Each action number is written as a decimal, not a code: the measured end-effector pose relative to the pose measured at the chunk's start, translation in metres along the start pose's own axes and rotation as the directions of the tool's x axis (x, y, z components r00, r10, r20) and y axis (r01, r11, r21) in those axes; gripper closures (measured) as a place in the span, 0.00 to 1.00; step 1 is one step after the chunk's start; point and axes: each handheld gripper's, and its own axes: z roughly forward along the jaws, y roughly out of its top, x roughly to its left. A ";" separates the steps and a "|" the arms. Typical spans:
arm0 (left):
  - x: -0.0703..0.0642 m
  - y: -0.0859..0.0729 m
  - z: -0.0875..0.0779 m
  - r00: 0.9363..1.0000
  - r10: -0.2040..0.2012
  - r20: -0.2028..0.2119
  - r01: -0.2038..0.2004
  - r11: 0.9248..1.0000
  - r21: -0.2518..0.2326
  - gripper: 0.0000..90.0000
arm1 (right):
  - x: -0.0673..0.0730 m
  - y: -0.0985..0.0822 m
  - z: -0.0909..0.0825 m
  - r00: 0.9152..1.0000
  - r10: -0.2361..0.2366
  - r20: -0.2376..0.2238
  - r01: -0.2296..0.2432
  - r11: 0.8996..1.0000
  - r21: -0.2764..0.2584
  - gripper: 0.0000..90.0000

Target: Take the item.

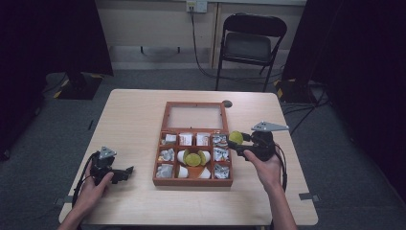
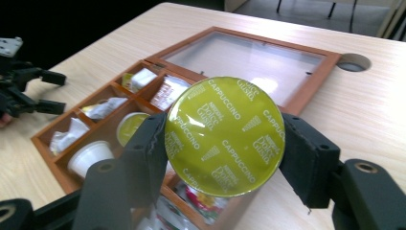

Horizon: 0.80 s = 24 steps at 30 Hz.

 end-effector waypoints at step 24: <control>0.000 0.000 0.000 1.000 0.000 0.000 0.000 1.000 0.000 0.00 | -0.037 -0.019 -0.006 0.993 0.056 0.101 -0.060 0.998 0.033 0.42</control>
